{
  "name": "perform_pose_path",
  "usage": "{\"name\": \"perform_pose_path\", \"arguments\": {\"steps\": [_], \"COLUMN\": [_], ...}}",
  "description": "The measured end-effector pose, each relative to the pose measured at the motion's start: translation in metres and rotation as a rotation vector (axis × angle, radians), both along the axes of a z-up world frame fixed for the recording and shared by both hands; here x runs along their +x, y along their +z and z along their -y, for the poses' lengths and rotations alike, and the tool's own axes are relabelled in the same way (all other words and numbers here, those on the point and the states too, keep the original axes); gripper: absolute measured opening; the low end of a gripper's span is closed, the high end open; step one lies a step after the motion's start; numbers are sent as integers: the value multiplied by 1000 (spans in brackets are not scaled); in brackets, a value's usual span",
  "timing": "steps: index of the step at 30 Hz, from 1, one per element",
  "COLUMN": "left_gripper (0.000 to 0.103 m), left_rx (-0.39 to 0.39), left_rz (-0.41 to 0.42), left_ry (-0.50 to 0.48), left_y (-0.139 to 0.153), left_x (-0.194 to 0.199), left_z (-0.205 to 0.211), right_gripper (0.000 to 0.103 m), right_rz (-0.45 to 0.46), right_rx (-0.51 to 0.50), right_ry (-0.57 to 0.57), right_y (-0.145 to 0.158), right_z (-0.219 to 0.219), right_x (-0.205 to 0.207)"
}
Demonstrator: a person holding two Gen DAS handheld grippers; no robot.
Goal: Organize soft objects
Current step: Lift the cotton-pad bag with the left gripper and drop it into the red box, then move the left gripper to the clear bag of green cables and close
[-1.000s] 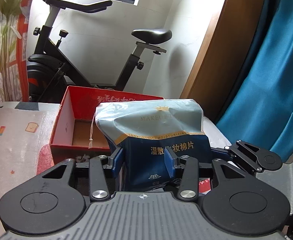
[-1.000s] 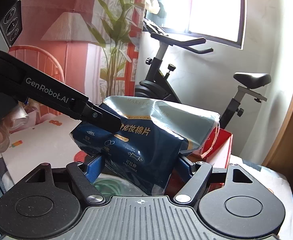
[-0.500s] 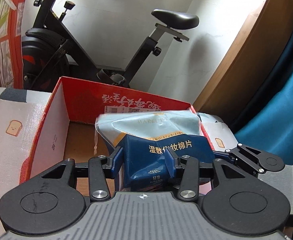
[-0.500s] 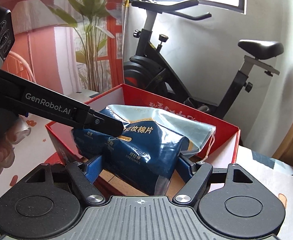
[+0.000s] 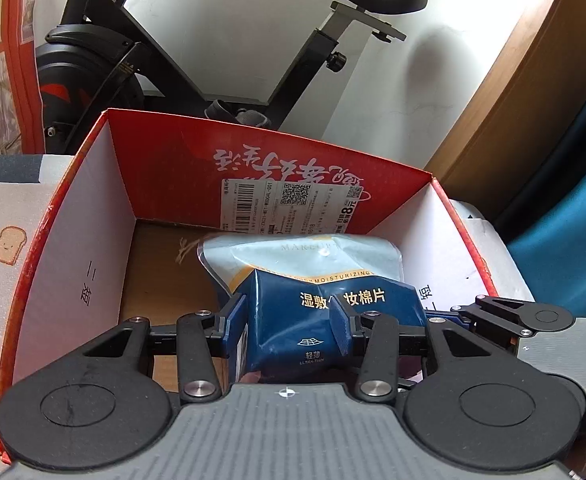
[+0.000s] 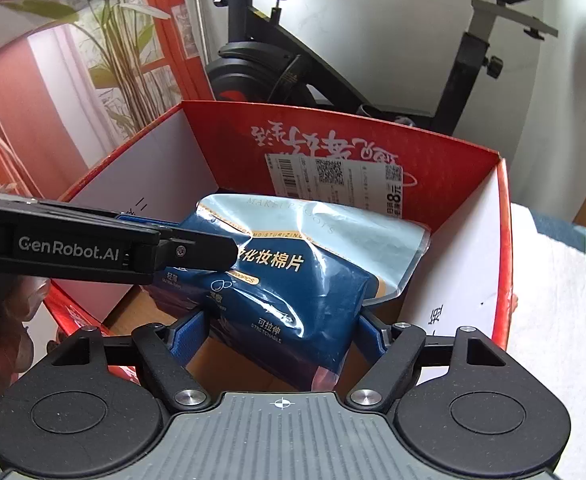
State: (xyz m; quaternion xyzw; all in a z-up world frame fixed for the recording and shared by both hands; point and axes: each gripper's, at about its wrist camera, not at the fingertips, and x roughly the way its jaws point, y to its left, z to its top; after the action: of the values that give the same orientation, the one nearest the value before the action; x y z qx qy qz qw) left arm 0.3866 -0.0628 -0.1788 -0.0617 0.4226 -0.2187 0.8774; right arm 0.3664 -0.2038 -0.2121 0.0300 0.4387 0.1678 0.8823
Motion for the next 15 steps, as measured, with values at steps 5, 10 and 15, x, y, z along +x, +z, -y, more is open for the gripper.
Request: {"name": "perform_pose_path", "arguments": {"steps": [5, 10, 15], "left_gripper": [60, 68, 83], "left_rx": [15, 13, 44], "left_rz": [41, 107, 214], "left_ry": [16, 32, 64], "left_y": [6, 28, 56], "left_x": [-9, -33, -71], "left_z": [-6, -20, -39], "right_gripper": [76, 81, 88], "right_rz": [1, 56, 195], "right_rx": [13, 34, 41], "right_ry": [-26, -40, -75], "right_y": [4, 23, 49], "right_z": [-1, 1, 7], "right_x": [-6, -26, -63]}}
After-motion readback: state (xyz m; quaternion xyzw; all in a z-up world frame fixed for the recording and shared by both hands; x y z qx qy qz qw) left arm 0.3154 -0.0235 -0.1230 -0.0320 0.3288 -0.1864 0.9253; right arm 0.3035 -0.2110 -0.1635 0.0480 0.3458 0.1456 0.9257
